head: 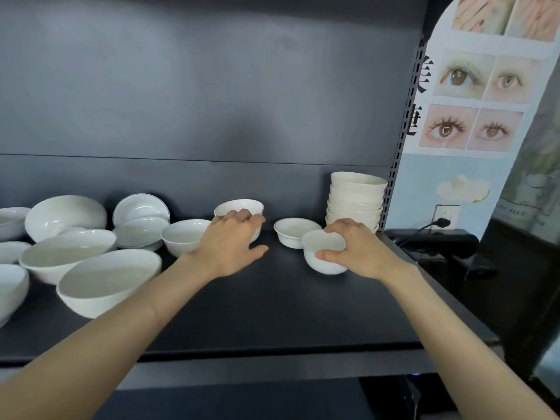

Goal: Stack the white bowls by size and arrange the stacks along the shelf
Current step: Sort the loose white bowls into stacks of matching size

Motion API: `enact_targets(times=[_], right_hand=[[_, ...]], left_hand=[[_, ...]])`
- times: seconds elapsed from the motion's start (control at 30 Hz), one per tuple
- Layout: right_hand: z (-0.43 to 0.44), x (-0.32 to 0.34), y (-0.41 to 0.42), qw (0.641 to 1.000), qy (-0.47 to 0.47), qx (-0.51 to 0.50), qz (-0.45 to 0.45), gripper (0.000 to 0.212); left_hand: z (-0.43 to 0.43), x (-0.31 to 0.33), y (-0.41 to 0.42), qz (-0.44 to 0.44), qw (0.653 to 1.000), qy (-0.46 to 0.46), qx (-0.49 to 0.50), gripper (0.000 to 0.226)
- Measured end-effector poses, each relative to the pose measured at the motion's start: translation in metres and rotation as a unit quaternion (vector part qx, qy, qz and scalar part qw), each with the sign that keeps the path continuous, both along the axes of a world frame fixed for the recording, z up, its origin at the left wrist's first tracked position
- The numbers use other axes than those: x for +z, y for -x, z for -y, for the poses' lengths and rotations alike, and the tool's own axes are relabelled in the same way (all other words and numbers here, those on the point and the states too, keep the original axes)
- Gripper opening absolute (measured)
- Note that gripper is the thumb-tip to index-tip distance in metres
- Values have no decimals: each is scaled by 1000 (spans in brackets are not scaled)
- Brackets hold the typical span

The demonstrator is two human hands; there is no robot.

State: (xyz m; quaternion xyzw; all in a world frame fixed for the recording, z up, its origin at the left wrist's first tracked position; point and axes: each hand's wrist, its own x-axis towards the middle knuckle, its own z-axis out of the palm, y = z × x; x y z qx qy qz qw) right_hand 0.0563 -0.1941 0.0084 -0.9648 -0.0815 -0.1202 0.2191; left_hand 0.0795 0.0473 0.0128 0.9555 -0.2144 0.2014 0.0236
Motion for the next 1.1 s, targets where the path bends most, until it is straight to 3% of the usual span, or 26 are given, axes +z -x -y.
enact_targets(times=[0.3, 0.53, 0.7, 0.9, 1.0, 1.1], right_hand=[[20, -23, -3, 1000, -14, -11, -26, 48], [28, -25, -13, 998, -55, -8, -34, 74], [20, -27, -24, 996, -79, -6, -51, 69], [16, -33, -33, 995, -96, -32, -27, 89], [12, -34, -31, 992, -121, -34, -21, 103], [5, -31, -29, 988, -155, -22, -15, 108]], left_hand=[[17, -21, -15, -82, 997, 5, -1, 55], [26, -27, -27, -82, 996, 16, -12, 54], [20, -34, -25, -70, 997, 14, 5, 56], [-4, -44, -27, -36, 994, 17, 100, 59], [-17, -46, -32, -52, 985, 8, 164, 70], [-24, -47, -35, -80, 976, 5, 202, 63]])
